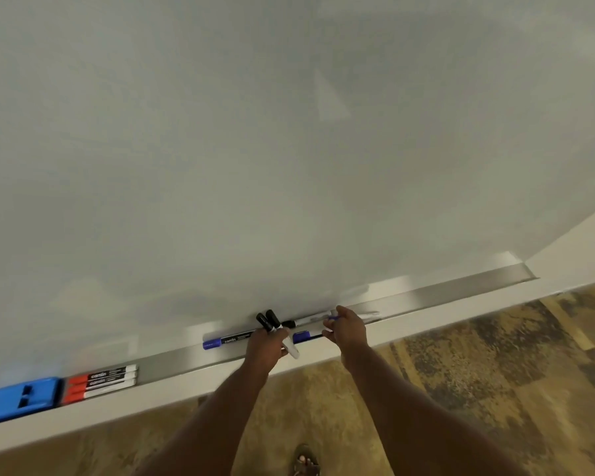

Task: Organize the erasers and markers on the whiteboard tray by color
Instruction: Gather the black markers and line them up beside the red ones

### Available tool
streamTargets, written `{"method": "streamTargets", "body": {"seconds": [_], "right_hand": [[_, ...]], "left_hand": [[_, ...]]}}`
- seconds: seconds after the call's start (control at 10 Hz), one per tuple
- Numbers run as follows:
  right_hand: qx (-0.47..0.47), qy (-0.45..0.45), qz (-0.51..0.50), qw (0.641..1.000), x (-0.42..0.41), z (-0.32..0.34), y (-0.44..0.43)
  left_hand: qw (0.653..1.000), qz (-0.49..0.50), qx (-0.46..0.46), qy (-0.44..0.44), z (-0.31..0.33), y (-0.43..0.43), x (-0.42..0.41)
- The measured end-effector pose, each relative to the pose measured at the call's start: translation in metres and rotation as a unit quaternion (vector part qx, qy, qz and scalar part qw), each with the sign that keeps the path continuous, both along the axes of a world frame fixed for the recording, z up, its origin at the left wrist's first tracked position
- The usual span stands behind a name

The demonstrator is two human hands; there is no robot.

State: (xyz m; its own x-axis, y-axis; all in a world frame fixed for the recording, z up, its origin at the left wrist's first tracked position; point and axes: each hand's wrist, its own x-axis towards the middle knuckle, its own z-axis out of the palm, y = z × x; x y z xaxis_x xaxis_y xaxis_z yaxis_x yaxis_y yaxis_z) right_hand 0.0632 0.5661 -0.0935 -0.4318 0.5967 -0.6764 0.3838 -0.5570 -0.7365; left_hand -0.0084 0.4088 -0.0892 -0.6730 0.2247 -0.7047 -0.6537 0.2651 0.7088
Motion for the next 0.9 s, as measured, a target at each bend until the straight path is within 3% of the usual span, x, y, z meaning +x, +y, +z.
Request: {"method": "streamTargets", "body": {"seconds": [0.2,0.4,0.7,0.8,0.9], "right_hand": [[0.035,-0.016,0.085,0.996,0.0,-0.008,0.008],[0.059,-0.014,0.074,0.995,0.001,-0.01,0.011],[-0.037,0.05,0.018,0.998,-0.001,-0.003,0.009],[-0.02,0.044,0.026,0.999,-0.004,0.002,-0.009],[-0.083,0.083,-0.009,0.993,-0.005,0.012,-0.02]], "left_hand": [[1.0,0.015,-0.004,-0.016,-0.007,0.01,0.0],[0.999,0.038,0.013,-0.02,-0.008,0.008,0.002],[0.996,0.075,0.048,0.015,0.013,-0.011,-0.002],[0.993,0.104,0.057,0.03,0.018,-0.026,-0.005],[0.987,0.128,0.082,0.049,0.027,-0.042,-0.005]]}}
